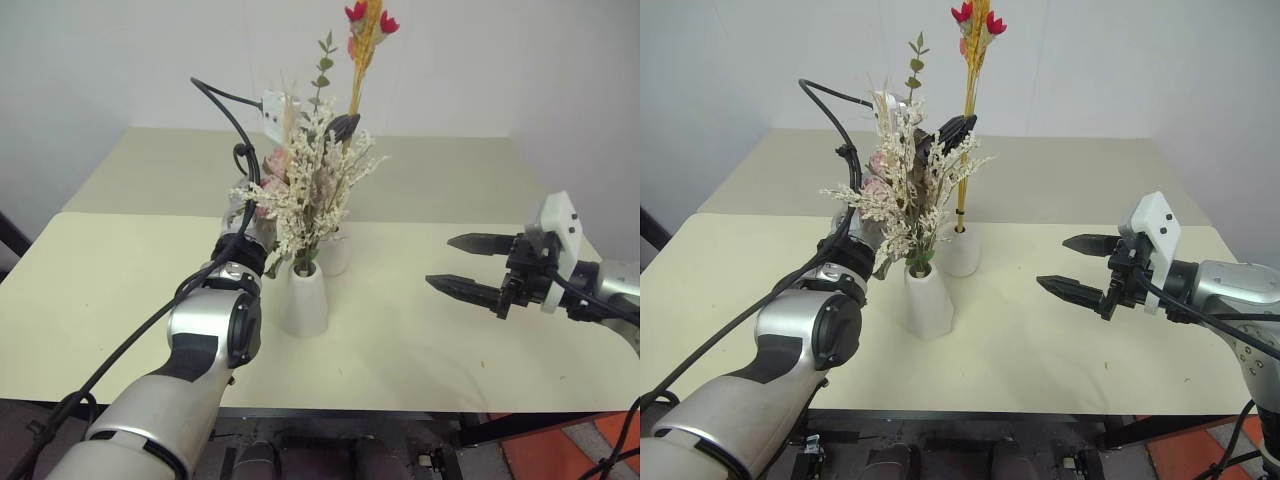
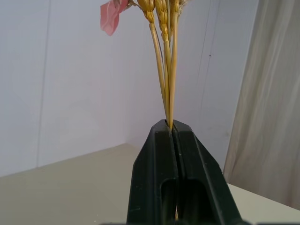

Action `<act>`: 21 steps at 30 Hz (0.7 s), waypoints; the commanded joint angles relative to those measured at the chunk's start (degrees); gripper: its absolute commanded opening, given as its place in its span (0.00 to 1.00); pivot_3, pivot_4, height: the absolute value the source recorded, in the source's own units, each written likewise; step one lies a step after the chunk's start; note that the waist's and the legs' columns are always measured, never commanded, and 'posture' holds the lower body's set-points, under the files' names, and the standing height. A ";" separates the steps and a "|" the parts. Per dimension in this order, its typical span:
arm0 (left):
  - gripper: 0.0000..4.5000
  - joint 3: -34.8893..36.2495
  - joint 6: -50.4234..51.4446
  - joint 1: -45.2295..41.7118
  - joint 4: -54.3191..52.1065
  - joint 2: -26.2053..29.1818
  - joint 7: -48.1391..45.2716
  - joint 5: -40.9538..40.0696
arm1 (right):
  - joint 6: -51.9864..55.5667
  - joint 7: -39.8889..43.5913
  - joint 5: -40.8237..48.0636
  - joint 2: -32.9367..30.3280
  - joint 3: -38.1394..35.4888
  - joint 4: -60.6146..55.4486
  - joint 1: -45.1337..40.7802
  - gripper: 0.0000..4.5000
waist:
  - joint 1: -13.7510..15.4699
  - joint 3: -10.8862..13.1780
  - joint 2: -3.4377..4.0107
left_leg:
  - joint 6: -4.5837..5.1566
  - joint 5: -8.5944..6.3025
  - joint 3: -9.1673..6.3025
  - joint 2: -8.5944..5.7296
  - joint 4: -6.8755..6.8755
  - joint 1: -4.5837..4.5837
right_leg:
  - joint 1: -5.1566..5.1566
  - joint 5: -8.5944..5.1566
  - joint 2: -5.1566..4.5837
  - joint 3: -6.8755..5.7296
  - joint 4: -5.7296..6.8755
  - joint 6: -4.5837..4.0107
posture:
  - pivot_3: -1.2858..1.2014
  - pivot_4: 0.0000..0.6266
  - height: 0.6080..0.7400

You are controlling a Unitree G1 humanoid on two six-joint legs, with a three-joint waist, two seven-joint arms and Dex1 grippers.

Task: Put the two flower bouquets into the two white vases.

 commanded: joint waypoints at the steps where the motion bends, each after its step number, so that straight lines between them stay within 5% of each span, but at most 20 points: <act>1: 0.01 0.89 -0.42 -3.11 -0.46 0.36 -0.01 -0.73 | 0.02 -0.72 0.63 -0.17 -1.65 -1.42 -0.63 1.00 | 0.00 0.00 0.00 | 0.00 0.00 0.00 0.00 0.00 0.00 | 0.00 0.00 0.00 0.00 0.00 0.00 | 0.52 0.24 1.00; 21: 0.01 -0.56 -3.86 -1.51 2.52 -0.48 1.84 2.96 | 0.99 -1.62 1.66 -0.33 -2.94 -2.57 0.34 1.00 | 0.03 0.00 0.00 | 0.00 0.00 -0.01 0.00 0.00 0.00 | 0.02 0.00 0.00 0.00 -0.02 0.01 | 0.52 0.24 1.00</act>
